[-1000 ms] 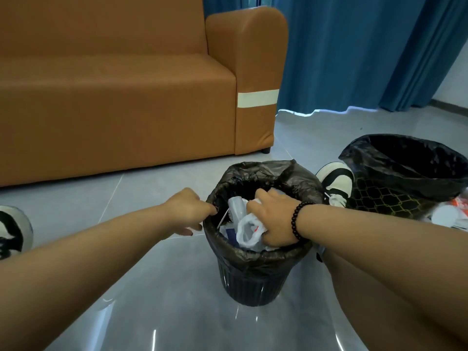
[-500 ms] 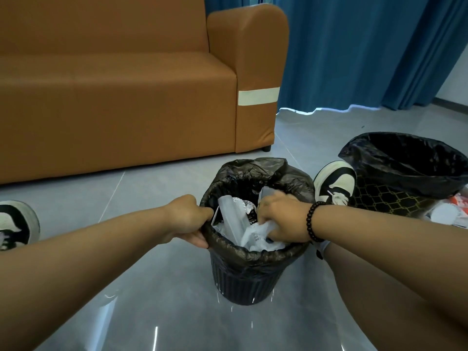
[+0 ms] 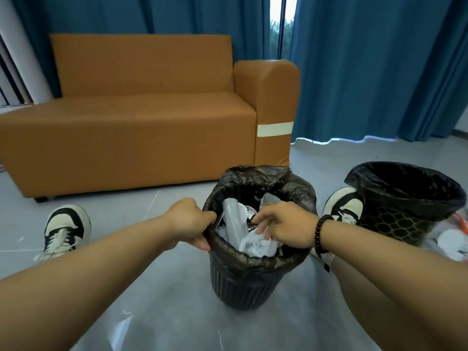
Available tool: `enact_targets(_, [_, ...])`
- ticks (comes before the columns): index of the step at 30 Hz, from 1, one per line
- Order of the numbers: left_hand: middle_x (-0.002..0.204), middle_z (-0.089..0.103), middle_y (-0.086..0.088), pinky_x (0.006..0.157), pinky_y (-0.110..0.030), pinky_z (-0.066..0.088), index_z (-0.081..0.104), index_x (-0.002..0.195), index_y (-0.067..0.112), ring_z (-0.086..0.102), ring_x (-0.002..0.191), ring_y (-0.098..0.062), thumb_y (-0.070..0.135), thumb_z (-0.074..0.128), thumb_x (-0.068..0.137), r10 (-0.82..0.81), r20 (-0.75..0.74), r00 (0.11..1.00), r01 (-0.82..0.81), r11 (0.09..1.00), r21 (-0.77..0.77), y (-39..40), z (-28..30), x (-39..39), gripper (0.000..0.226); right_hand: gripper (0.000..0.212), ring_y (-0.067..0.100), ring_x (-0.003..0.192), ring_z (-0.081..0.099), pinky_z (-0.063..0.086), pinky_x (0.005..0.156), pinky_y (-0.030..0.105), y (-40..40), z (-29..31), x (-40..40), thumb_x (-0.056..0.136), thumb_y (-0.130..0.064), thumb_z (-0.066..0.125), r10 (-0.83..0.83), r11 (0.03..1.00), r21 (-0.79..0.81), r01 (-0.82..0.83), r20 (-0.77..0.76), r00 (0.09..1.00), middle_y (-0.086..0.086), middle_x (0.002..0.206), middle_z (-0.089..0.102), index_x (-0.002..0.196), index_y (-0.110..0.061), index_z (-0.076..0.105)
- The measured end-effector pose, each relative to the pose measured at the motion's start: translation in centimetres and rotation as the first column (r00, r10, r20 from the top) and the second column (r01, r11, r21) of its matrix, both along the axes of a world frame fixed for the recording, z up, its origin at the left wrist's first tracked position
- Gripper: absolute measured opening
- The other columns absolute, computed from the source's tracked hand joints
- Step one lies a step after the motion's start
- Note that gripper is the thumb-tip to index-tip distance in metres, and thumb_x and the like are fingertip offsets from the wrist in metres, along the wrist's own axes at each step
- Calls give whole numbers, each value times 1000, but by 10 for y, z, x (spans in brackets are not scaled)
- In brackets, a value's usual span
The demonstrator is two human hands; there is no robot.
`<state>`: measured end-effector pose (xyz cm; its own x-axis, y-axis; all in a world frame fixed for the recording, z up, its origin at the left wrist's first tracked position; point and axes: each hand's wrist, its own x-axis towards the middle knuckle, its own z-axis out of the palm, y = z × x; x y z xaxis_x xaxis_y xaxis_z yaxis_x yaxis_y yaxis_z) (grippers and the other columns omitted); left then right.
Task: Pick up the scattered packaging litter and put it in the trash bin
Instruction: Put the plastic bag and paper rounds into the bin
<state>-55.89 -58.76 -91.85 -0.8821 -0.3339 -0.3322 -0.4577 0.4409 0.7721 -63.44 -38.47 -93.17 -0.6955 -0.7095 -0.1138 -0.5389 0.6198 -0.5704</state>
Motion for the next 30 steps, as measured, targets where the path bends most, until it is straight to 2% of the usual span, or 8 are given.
enact_targets(2, [65,70,-23,61,-34,61,60,93,-11,71,60,-32,11,53,86,30,-35,999,-30,1000,-4,-3,21,16,25,45,11,93,64,52,82,20,2,14,15,85,9,43,11,998,-59,-18,-122,992,-7,100,62,121,-12,61])
enact_targets(7, [68,67,-25,57,-34,61,59,96,-13,70,61,-34,9,55,88,66,-122,990,-73,996,-53,1,78,61,24,41,4,89,66,47,69,11,14,63,53,84,7,47,-19,956,-286,-70,-298,955,-8,107,64,105,-22,68])
enact_targets(11, [69,68,-23,60,-35,61,56,105,-12,71,61,-32,11,55,89,98,-164,982,-115,988,-102,8,122,98,28,42,-2,82,64,49,69,12,25,109,83,79,8,51,-38,922,-360,-144,-453,891,-14,90,66,88,-27,72])
enact_targets(15, [68,67,-23,48,-29,57,55,100,-13,69,51,-28,10,53,89,99,-201,974,-138,973,-187,15,160,125,26,26,-5,82,60,48,75,9,32,141,110,82,-5,61,-26,944,-292,-151,-525,851,-21,86,64,91,-23,75])
enact_targets(20, [76,66,-26,51,-34,59,55,98,-13,68,51,-31,10,53,88,95,-240,966,-147,967,-208,11,173,141,25,18,2,89,60,52,81,18,27,156,132,86,-16,60,-27,975,-200,-96,-534,845,-13,96,65,93,-26,74])
enact_targets(24, [74,68,-28,69,-46,60,55,97,-12,71,64,-36,13,53,88,106,-235,966,-141,980,-138,2,152,132,27,22,5,92,60,51,85,20,27,153,135,87,-17,56,7,1000,-16,-19,-555,832,-11,102,66,98,-25,73])
enact_targets(27, [67,67,-23,69,-45,61,55,92,-8,71,63,-35,13,53,89,97,-239,966,-126,986,-112,2,132,120,21,26,4,97,57,47,89,18,29,148,129,87,-17,54,52,988,153,35,-532,845,-12,112,64,105,-24,70])
enact_targets(30, [60,66,-22,69,-44,61,56,89,-5,69,57,-33,10,52,88,88,-228,970,-110,990,-89,10,116,106,16,27,9,106,57,47,93,22,30,142,123,87,-21,55,98,942,327,78,-490,866,-9,119,63,112,-23,67])
